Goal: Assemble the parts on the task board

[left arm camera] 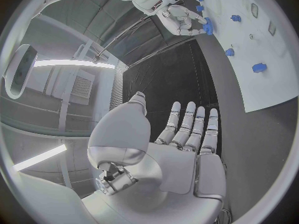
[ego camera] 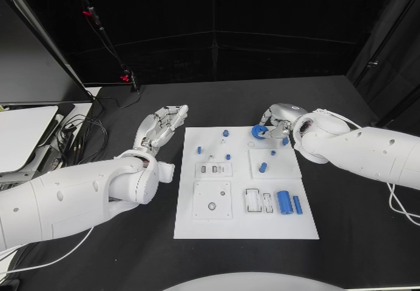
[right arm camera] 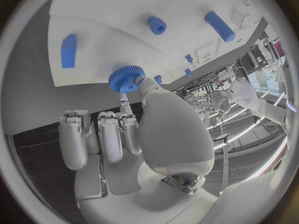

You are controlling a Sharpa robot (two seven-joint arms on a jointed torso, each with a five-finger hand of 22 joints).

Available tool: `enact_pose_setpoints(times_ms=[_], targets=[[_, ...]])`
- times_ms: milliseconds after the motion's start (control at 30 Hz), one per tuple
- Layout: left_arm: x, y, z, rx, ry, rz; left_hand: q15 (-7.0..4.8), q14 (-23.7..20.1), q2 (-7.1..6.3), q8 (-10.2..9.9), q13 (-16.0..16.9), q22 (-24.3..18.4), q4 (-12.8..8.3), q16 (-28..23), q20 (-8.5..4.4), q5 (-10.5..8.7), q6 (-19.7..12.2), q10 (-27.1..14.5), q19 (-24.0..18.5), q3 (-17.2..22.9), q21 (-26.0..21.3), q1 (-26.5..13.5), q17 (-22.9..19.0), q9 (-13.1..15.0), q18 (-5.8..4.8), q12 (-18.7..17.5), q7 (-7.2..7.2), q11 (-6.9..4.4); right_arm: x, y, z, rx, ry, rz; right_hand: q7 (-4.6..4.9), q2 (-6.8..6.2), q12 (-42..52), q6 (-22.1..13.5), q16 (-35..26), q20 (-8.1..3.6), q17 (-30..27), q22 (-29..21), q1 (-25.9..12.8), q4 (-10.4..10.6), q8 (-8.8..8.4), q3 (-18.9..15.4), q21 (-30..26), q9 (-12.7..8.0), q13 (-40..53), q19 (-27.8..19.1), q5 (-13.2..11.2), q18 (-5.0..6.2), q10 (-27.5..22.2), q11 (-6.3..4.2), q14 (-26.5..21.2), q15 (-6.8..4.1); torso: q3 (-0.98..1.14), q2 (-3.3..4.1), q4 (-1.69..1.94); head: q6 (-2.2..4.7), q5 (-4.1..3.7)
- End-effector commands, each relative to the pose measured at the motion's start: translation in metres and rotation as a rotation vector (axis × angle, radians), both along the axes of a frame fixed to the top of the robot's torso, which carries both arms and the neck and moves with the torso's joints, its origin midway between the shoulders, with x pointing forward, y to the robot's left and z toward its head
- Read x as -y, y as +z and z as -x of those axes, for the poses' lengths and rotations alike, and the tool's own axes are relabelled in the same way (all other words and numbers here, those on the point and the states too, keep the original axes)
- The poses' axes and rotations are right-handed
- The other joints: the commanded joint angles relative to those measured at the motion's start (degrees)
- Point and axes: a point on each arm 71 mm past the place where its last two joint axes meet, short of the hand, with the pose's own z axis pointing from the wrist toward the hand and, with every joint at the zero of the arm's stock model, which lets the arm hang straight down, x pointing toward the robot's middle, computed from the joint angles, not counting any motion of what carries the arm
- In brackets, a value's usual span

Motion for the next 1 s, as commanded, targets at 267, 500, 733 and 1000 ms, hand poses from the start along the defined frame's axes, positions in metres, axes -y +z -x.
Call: enact_pose_setpoints(times_ms=[267, 500, 733, 1000], targets=[[0.004, 0.018, 0.006, 0.255, -0.04, 0.061, 0.18, 0.16, 0.44, -0.22, -0.04, 0.06, -0.06, 0.14, 0.11, 0.4, 0.52, 0.34, 0.02, -0.29, 0.34, -0.01, 0.0, 0.02, 0.6, 0.14, 7.92, 0.04, -0.039, 0.024, 0.006, 0.205, 0.142, -0.135, -2.4, 1.18, 0.15, 5.36, 0.14, -0.3, 15.09, 15.09, 1.51, -0.59, -1.12, -0.11, 0.19, 3.21, 15.08, 5.86, 0.42, -0.42, 5.98, -0.08, 6.16, -0.29, -0.04, 0.04, -0.02, 0.27, 0.59], [0.004, 0.018, 0.005, 0.256, -0.039, 0.06, 0.2, 0.18, 0.49, -0.22, -0.04, 0.06, -0.07, 0.14, 0.13, 0.46, 0.55, 0.36, 0.02, -0.33, 0.36, 0.01, 0.0, 0.02, 0.59, 0.14, 7.92, 0.04, -0.077, 0.02, 0.005, 0.147, 0.199, -0.144, -2.25, 1.11, 0.15, 5.19, 0.14, -0.29, 15.09, 15.09, 1.5, -0.78, -1.74, -0.07, 0.19, 3.02, 15.08, 5.86, 0.19, -0.42, 5.98, 0.05, 6.16, -0.28, -0.04, 0.05, -0.07, 0.12, 1.27], [0.005, 0.018, 0.005, 0.257, -0.038, 0.059, 0.23, 0.21, 0.58, -0.21, -0.04, 0.06, -0.08, 0.14, 0.16, 0.54, 0.62, 0.4, -0.01, -0.38, 0.36, 0.06, 0.0, 0.03, 0.58, 0.14, 7.92, 0.05, -0.104, 0.015, 0.003, 0.08, 0.238, -0.127, -2.23, 1.08, 0.15, 5.25, 0.14, -0.28, 15.09, 15.09, 1.55, -0.91, -1.89, -0.04, 0.19, 2.99, 15.08, 5.86, 0.29, -0.42, 5.98, 0.06, 6.16, -0.26, 0.01, 0.06, -0.02, -0.01, 1.73], [0.003, 0.019, 0.005, 0.258, -0.034, 0.057, 0.24, 0.21, 0.6, -0.23, -0.04, 0.07, -0.09, 0.13, 0.17, 0.56, 0.62, 0.39, 0.0, -0.41, 0.39, 0.07, 0.0, 0.03, 0.58, 0.13, 7.92, 0.05, -0.114, 0.006, -0.002, 0.008, 0.25, -0.09, -1.93, 0.78, 0.15, 5.03, 0.14, -0.21, 15.09, 15.09, 1.51, -1.38, -2.89, -0.02, 0.19, 2.7, 15.08, 5.86, 0.66, -0.42, 5.98, 0.31, 6.16, -0.16, -0.04, 0.01, -0.12, -0.37, 1.98]])
